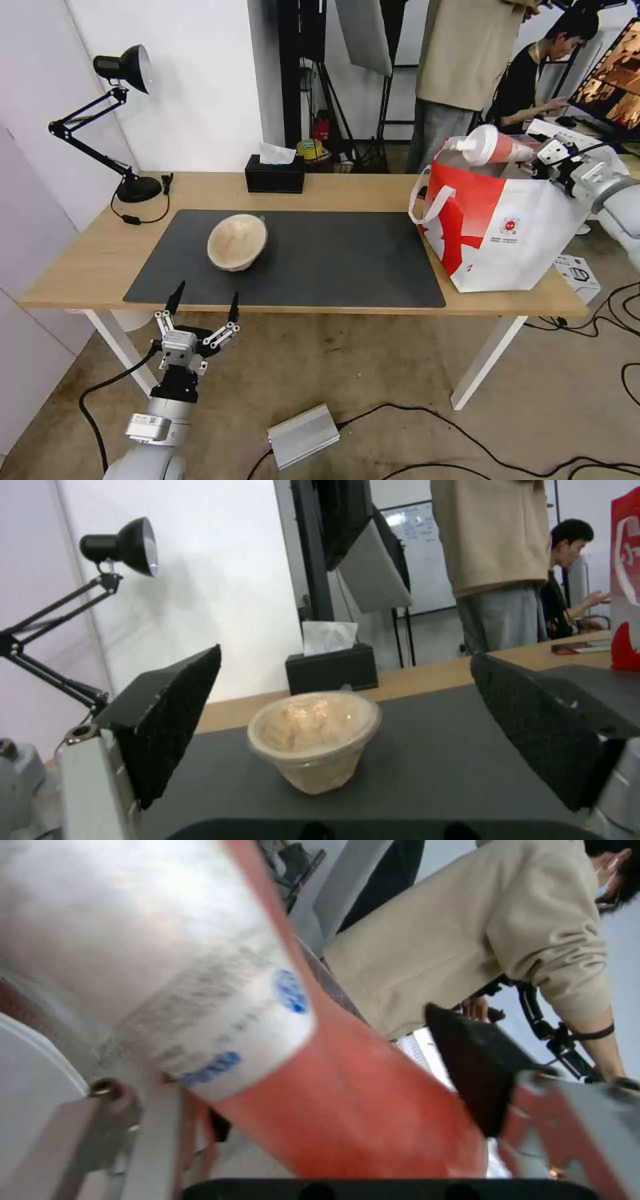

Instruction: Pick up the trash from the table and place it into the takeout bag.

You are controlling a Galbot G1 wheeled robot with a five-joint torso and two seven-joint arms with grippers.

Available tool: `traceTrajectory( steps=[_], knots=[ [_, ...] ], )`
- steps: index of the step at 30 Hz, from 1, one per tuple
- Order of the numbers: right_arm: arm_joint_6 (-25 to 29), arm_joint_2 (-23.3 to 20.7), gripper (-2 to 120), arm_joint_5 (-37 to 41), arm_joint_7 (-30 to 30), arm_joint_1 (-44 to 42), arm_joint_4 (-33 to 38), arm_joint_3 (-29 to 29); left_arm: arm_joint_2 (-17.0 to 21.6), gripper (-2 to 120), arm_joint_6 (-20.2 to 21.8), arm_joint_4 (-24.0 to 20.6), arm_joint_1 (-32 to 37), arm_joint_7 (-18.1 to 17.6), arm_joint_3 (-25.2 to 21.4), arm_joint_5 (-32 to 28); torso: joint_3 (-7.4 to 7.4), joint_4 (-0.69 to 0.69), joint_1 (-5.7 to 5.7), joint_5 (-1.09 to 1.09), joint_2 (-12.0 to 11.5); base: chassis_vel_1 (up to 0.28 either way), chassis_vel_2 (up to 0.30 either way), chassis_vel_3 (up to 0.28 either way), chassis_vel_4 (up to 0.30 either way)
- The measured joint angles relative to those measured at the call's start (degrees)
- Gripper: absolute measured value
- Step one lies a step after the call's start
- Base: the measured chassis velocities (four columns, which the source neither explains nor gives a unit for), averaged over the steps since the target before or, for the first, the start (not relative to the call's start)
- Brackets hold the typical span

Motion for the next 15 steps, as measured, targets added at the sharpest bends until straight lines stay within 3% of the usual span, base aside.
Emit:
traceTrajectory(
  steps=[6,15],
  knots=[
    [-0.83,-0.56,92,0.36,0.17,-0.04,1.72,0.0,0.05,100,-0.01,-0.27,0.05,0.0,-0.19,-0.11,0.0,0.0,0.0,0.0,0.0,0.0,0.0,0.0,0.0],
    [-2.15,-1.84,99,1.79,1.25,-1.07,5.12,0.04,0.15,100,-0.03,-0.64,0.19,0.01,-0.19,-0.14,0.0,0.0,0.0,0.0,0.0,0.0,0.0,0.0,0.0]
  ],
)
